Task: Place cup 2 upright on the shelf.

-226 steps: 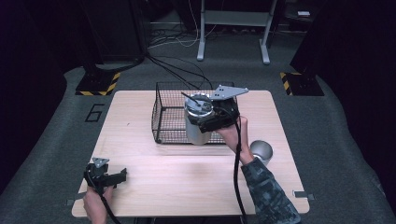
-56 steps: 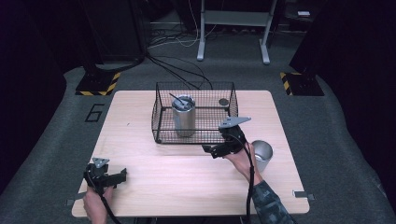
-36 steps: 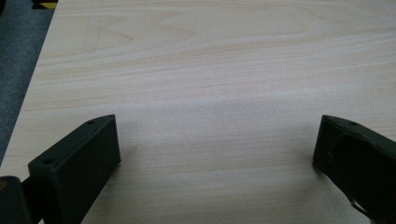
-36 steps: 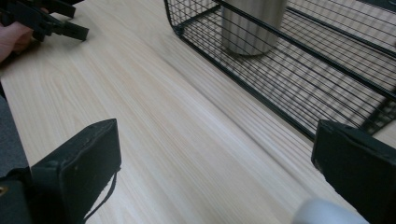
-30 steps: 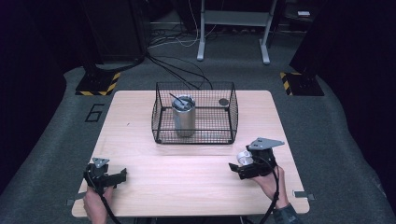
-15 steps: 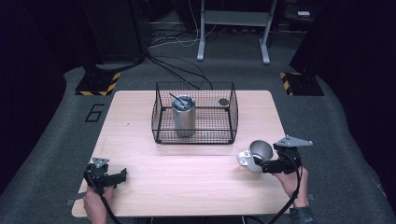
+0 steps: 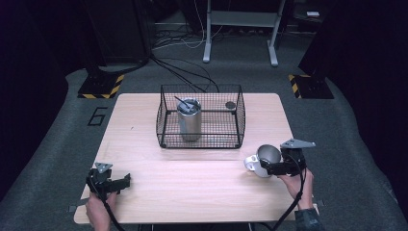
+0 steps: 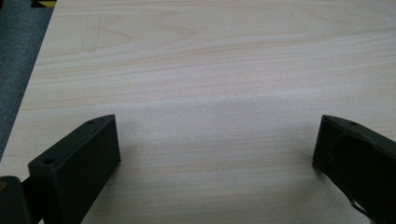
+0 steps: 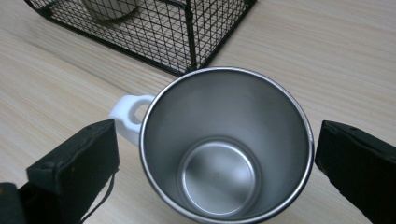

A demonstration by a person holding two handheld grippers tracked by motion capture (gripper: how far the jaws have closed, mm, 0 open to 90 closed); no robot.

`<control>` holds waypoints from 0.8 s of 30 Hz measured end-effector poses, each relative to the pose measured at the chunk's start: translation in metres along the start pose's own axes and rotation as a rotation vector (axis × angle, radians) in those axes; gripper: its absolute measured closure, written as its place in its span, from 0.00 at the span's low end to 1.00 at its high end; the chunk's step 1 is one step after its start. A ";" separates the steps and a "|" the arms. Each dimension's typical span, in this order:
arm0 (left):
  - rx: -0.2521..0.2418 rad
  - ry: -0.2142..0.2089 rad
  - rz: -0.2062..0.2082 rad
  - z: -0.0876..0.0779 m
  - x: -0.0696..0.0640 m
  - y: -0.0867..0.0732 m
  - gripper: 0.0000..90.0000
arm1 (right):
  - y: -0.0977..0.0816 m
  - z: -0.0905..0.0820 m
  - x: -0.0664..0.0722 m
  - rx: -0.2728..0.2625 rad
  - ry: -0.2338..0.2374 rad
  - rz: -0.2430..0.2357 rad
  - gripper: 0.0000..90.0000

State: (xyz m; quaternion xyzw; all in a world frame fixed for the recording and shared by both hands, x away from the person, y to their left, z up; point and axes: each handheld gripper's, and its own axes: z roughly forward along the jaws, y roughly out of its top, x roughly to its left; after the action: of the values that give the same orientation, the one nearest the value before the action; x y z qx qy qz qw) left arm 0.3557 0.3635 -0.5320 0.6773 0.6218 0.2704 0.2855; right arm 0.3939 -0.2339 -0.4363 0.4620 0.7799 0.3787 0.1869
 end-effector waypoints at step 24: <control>0.000 0.002 0.002 0.000 0.000 0.000 0.00 | -0.005 0.019 -0.002 0.002 -0.025 0.010 0.06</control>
State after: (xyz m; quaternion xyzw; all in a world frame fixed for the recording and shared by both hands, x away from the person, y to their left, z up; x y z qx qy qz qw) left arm 0.3556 0.3633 -0.5319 0.6776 0.6215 0.2714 0.2846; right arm 0.4040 -0.2296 -0.4524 0.4708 0.7756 0.3730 0.1939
